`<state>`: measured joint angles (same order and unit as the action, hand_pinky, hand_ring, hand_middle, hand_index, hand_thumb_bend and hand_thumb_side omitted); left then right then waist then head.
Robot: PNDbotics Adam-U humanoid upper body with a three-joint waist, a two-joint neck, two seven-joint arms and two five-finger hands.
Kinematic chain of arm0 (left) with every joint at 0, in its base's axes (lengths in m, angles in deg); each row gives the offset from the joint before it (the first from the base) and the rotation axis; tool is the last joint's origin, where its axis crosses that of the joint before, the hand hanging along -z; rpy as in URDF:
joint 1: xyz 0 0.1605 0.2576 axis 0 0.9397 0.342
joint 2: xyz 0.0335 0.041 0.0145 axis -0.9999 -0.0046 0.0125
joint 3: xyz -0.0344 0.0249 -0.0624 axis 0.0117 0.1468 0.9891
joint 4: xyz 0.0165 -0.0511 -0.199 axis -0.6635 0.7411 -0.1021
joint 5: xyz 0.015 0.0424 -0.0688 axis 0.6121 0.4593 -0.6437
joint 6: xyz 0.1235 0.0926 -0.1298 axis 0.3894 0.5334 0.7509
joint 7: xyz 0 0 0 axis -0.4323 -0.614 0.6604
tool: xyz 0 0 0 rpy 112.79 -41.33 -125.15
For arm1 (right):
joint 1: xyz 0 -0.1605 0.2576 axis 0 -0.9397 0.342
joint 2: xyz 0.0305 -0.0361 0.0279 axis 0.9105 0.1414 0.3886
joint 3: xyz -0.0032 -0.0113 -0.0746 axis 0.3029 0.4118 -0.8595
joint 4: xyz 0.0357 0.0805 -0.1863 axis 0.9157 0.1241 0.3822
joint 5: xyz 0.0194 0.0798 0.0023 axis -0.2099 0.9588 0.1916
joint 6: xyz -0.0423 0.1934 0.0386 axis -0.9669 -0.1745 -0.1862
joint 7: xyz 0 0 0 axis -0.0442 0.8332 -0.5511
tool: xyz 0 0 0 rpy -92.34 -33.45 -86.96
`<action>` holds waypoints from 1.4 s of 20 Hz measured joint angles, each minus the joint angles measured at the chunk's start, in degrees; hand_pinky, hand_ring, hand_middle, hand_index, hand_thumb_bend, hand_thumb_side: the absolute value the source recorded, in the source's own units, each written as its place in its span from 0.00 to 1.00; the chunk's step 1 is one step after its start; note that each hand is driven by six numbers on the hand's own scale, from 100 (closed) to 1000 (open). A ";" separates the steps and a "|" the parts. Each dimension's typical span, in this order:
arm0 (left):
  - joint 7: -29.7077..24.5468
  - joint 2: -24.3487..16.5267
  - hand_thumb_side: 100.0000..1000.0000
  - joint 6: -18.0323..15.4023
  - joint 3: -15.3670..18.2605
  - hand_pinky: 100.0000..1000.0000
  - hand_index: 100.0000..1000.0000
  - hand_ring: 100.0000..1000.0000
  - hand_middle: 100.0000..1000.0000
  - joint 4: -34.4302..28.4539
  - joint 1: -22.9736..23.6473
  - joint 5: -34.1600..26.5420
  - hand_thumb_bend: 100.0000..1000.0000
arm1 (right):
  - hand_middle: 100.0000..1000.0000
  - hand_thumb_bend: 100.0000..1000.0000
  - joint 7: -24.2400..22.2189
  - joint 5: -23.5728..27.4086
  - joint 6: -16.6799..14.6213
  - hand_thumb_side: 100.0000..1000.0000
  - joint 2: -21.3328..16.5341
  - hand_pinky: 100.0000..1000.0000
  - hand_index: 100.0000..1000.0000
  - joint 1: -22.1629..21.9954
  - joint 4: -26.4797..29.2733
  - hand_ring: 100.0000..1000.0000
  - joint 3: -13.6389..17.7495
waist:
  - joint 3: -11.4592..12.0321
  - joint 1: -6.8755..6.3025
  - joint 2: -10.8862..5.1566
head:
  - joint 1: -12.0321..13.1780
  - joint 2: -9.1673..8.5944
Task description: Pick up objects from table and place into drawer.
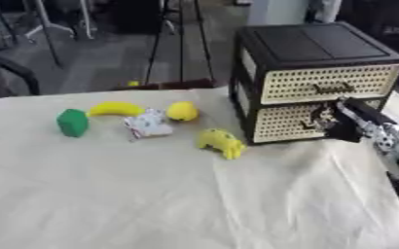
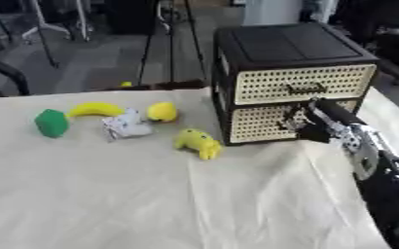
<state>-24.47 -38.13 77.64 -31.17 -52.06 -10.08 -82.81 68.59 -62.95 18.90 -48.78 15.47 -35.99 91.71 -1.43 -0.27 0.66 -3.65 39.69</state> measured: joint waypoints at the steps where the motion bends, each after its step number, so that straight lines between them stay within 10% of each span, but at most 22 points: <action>1: -0.05 0.00 0.82 0.01 0.00 0.53 0.70 0.42 0.53 0.00 -0.03 -0.02 0.45 | 0.00 0.00 0.11 -0.25 0.17 0.78 0.03 0.00 0.64 0.01 -0.61 0.00 0.06 | 0.05 -0.01 0.00 | -0.02 0.00; 17: -0.27 0.51 0.82 -0.13 -0.31 0.53 0.70 0.42 0.53 0.00 -0.09 -0.23 0.45 | 0.00 0.00 1.88 -2.48 2.28 0.84 0.40 0.00 0.63 0.46 -7.71 0.00 1.09 | 0.99 -0.71 -0.28 | -0.56 0.56; 28: -0.28 0.53 0.83 -0.13 -0.32 0.53 0.70 0.42 0.53 0.00 -0.08 -0.23 0.45 | 0.00 0.00 0.92 -3.43 0.78 0.85 0.31 0.00 0.40 -1.46 -5.52 0.00 1.06 | 0.66 -0.72 -0.31 | -0.49 1.08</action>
<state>-24.75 -37.61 77.51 -31.49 -52.06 -10.17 -83.04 69.50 -66.38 19.68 -48.47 14.01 -41.51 92.77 -0.77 -0.99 0.34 -4.14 40.77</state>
